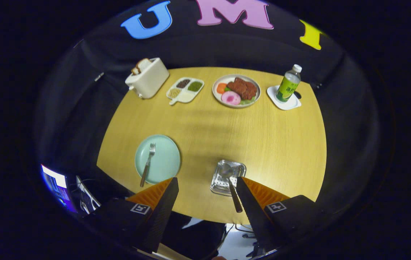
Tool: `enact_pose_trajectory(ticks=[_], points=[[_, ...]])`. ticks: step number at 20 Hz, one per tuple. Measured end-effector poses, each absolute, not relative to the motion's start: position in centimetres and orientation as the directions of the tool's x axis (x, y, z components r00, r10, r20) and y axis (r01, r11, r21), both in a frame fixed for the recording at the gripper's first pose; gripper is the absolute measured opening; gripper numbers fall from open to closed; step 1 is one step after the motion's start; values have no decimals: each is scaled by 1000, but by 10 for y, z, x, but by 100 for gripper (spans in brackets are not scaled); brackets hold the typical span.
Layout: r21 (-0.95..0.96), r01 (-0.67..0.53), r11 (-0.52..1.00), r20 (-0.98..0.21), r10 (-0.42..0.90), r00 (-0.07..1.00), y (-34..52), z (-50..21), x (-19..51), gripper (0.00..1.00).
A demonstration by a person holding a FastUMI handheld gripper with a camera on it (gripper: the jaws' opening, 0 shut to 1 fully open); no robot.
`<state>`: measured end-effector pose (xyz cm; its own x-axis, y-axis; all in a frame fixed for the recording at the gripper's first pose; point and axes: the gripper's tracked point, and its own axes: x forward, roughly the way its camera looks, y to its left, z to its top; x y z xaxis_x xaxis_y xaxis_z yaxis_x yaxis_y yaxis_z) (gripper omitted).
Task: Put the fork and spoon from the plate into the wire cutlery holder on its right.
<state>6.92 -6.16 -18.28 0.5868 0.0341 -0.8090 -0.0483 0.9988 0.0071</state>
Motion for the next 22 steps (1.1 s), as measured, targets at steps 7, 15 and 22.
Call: enact_pose_trajectory(ticks=[7,15,22], points=[[27,-15,1000,-533,27,845,21,-163,77,100],[48,-82,995,-663,93,742,118,-299,81,100],[-45,-140,989,-813,45,580,127,-396,92,100]])
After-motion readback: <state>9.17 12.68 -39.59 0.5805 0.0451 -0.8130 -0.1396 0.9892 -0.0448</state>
